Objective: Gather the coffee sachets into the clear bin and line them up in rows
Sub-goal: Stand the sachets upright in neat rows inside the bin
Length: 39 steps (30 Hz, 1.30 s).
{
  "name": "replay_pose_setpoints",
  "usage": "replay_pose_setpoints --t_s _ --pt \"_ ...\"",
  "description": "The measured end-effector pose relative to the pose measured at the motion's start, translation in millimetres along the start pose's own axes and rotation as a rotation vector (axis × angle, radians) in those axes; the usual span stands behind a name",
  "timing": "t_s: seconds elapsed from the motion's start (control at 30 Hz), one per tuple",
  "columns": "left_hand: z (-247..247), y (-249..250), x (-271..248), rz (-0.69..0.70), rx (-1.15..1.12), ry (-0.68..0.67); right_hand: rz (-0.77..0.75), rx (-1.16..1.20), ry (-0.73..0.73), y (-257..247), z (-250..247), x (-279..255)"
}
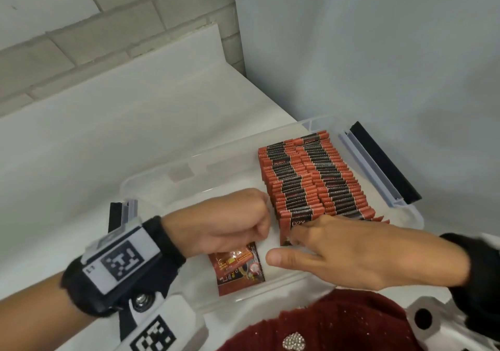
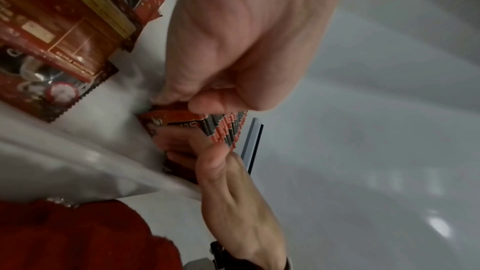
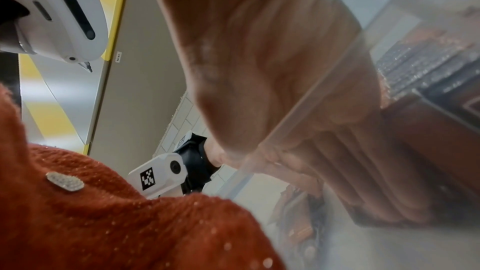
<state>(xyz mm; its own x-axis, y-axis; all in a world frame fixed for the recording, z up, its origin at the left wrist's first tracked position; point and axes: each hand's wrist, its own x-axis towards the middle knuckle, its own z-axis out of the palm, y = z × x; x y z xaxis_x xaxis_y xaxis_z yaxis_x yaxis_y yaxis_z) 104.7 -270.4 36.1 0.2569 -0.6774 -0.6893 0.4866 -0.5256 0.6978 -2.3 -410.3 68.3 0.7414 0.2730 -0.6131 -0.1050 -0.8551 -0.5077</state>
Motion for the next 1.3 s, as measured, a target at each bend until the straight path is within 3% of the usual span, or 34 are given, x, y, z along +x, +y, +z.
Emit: replay_pose_setpoints --t_s 0.17,0.5,0.63,0.73,0.83,0.9,1.0,1.3 --pt "5 2 4 0.03 -0.033 0.046 -0.014 -0.026 0.038 -3 -2 -1" --pt "2 17 9 0.118 -0.155 0.266 -0.007 -0.078 -0.003 -3 -7 -3" --pt "-3 16 12 0.128 -0.172 0.252 -0.076 -0.033 0.016 -2 -15 -5" --pt "-10 14 19 0.097 -0.244 0.349 -0.121 0.084 0.142 -1 -31 -6" --pt "-9 12 22 0.085 -0.226 0.273 -0.101 -0.076 0.327 4 -47 -1" --pt "-7 11 22 0.086 -0.209 0.229 -0.019 -0.228 0.275 10 -50 7" --pt "-6 12 20 0.102 -0.195 0.283 0.058 -0.328 0.135 14 -47 19" --pt "-5 12 17 0.134 -0.195 0.244 0.074 -0.358 0.095 10 -54 28"
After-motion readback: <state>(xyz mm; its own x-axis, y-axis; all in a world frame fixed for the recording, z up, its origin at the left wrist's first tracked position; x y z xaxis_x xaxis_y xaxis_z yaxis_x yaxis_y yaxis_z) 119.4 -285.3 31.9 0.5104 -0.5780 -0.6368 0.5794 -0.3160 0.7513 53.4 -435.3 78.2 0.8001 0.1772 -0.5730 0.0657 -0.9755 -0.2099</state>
